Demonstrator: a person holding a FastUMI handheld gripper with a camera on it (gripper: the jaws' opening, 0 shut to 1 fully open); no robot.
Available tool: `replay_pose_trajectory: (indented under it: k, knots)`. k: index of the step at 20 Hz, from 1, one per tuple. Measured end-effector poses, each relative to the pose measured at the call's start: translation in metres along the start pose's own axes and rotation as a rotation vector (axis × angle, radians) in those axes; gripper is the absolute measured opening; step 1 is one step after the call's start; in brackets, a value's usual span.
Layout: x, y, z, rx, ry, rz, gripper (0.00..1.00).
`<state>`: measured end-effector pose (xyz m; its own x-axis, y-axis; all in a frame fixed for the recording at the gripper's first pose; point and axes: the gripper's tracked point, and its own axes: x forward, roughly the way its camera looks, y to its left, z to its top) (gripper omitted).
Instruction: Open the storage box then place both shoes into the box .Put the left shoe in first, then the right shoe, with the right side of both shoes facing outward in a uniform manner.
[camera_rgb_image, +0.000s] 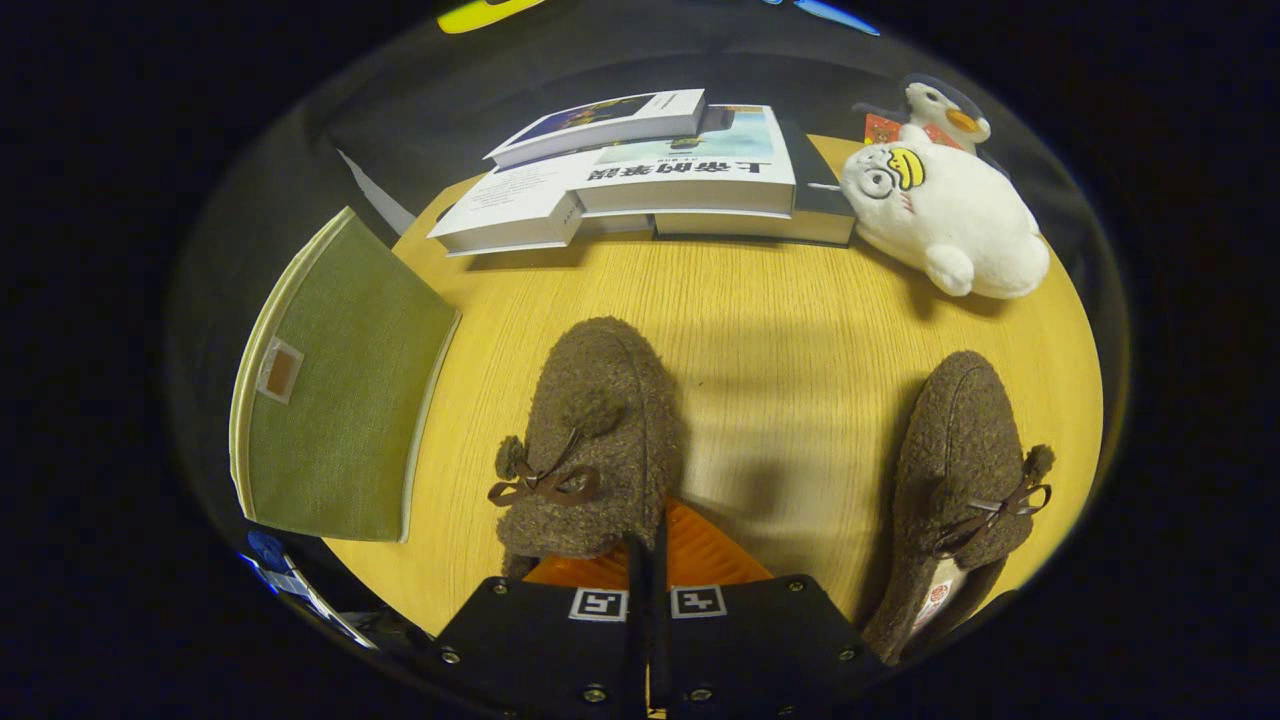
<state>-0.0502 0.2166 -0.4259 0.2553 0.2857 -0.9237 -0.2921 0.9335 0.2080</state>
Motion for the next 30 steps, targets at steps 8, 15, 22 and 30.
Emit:
replay_pose_trajectory:
  k: [8, 15, 22, 30]
  knots:
    - [-0.034, 0.009, 0.015, 0.018, 0.015, 0.029, 0.02]
    - [-0.084, 0.034, 0.045, 0.011, -0.043, 0.085, 0.02]
    - [-0.109, 0.062, 0.063, -0.047, -0.068, 0.111, 0.02]
    - [-0.122, 0.120, 0.083, -0.095, -0.050, 0.183, 0.02]
